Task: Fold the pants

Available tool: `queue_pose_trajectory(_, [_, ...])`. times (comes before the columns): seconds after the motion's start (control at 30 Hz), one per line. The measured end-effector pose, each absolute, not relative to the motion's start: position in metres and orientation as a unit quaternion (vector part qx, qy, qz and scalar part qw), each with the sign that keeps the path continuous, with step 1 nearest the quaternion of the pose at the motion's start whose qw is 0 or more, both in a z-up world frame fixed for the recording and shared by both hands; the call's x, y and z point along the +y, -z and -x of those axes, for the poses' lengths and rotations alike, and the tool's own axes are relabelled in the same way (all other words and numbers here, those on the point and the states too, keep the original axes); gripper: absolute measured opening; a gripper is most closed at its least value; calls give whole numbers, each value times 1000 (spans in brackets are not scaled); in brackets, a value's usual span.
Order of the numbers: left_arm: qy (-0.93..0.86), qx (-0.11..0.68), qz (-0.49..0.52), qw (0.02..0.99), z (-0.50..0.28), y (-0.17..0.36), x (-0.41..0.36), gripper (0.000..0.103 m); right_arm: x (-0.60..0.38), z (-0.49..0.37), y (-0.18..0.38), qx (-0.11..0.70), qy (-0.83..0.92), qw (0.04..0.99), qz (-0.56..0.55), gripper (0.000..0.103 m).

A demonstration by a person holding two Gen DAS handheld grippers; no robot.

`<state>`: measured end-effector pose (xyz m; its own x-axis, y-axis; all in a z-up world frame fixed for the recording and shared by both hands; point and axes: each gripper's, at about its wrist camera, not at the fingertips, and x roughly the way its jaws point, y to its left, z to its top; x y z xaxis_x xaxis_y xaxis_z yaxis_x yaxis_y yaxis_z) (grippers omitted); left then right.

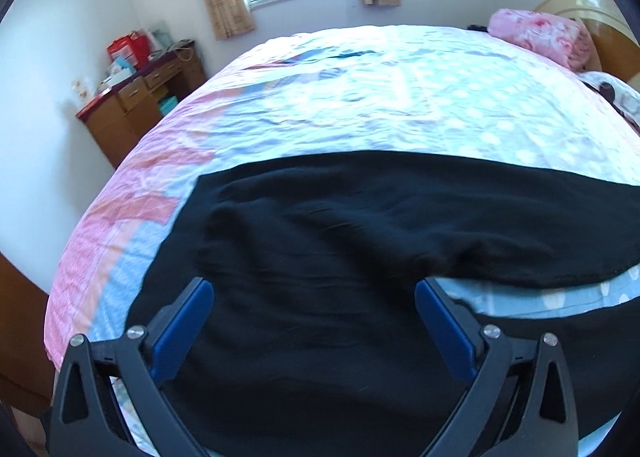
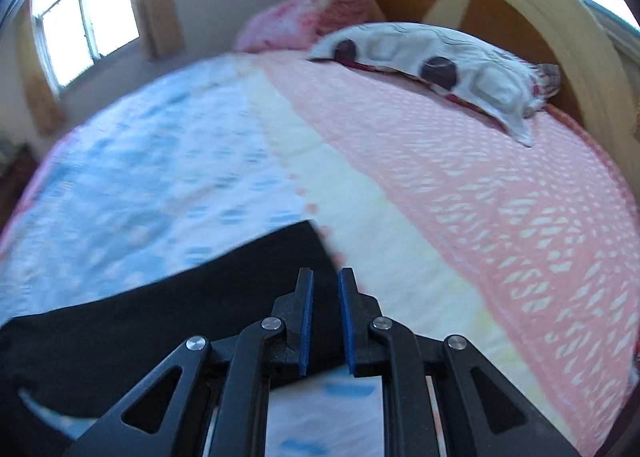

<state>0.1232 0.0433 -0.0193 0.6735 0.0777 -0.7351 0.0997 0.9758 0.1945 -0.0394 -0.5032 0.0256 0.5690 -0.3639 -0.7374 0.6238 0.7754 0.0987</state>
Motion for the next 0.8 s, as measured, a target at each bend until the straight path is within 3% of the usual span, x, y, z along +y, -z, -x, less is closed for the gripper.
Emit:
queue_pose_trajectory(0.3, [9, 401, -140, 905, -140, 25, -3, 103, -376, 13, -39, 362, 141, 913, -127, 15])
queue_pose_trajectory(0.8, [37, 406, -140, 903, -152, 33, -9, 103, -294, -18, 0, 389, 83, 888, -233, 16])
